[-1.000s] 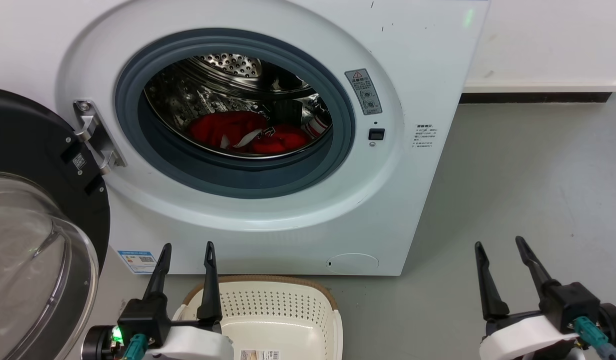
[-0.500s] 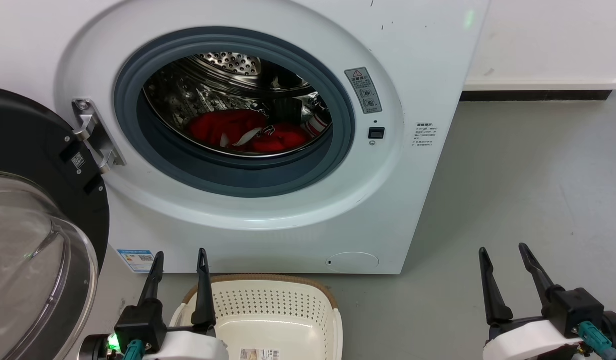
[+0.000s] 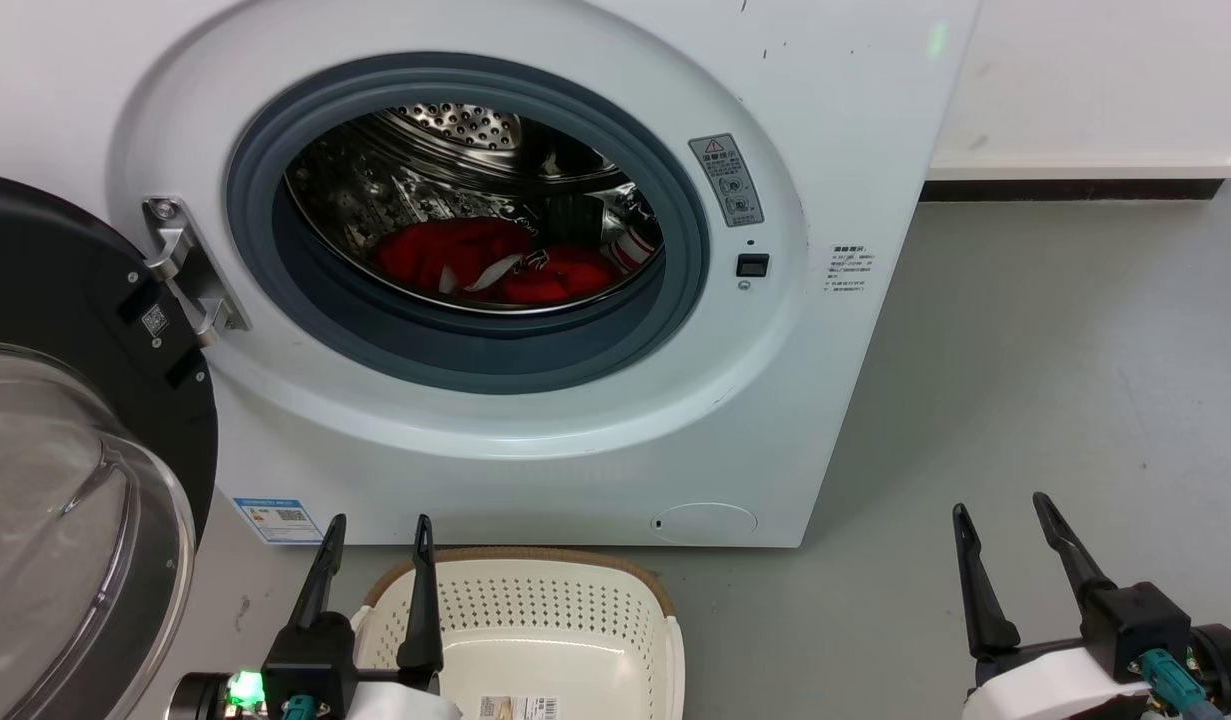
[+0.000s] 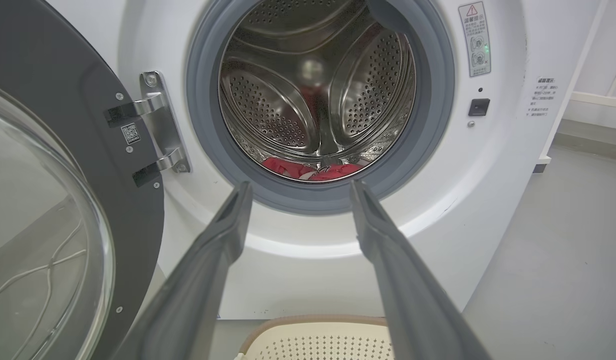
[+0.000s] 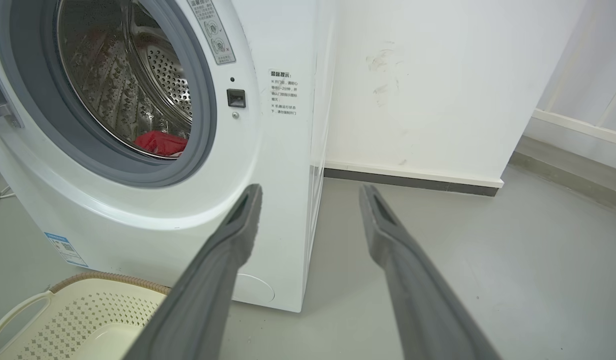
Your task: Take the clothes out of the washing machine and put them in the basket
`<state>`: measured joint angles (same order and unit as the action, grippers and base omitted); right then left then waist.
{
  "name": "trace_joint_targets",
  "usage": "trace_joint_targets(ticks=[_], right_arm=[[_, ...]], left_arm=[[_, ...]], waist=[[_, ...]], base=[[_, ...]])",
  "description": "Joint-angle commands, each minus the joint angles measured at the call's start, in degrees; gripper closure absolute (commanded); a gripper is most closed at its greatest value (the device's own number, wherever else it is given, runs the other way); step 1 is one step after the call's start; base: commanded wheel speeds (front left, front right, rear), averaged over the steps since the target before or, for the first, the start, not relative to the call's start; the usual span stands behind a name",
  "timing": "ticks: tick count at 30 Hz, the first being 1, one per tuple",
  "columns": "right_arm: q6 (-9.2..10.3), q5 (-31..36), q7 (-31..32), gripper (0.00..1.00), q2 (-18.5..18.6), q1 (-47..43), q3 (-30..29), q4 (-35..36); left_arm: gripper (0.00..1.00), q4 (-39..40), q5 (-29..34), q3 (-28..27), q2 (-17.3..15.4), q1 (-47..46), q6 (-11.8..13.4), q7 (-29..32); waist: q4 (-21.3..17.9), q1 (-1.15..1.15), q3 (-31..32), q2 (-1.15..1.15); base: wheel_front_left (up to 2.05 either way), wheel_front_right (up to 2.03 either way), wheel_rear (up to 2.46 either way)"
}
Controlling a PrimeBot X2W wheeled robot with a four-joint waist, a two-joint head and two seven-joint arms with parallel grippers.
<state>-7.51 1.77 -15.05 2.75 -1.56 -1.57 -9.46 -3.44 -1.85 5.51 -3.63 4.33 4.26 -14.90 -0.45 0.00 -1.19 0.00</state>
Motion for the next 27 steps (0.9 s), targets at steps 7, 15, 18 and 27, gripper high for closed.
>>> trace_joint_targets(ticks=[7,15,18,27], right_arm=[[0.04,-0.41,-0.19,0.00,0.23,0.05,0.02,-0.05],[0.04,-0.23,-0.17,0.00,0.23,0.38,-0.17,-0.17],[0.04,-0.40,-0.17,0.00,0.23,0.70,0.02,-0.19],[0.04,-0.70,-0.17,0.00,0.20,3.62,-2.70,-0.17]], left_arm=[[0.00,-0.04,0.14,-0.72,0.31,0.25,-0.42,-0.46],[0.00,-0.74,0.02,-1.36,0.54,0.16,-1.20,-0.46],[0.00,-0.63,0.39,-1.53,0.58,-0.07,-1.31,-0.46],[0.00,-6.64,1.02,-1.70,-1.56,-4.65,-5.02,-0.33]], waist=[[0.00,0.00,-0.16,0.00],[-0.33,0.00,-0.42,0.00],[-0.74,0.00,-0.69,0.00],[-4.84,0.00,-6.94,0.00]], base=[[0.00,0.00,0.00],[0.00,0.00,0.00],[0.00,0.00,0.00],[0.00,0.00,0.00]])
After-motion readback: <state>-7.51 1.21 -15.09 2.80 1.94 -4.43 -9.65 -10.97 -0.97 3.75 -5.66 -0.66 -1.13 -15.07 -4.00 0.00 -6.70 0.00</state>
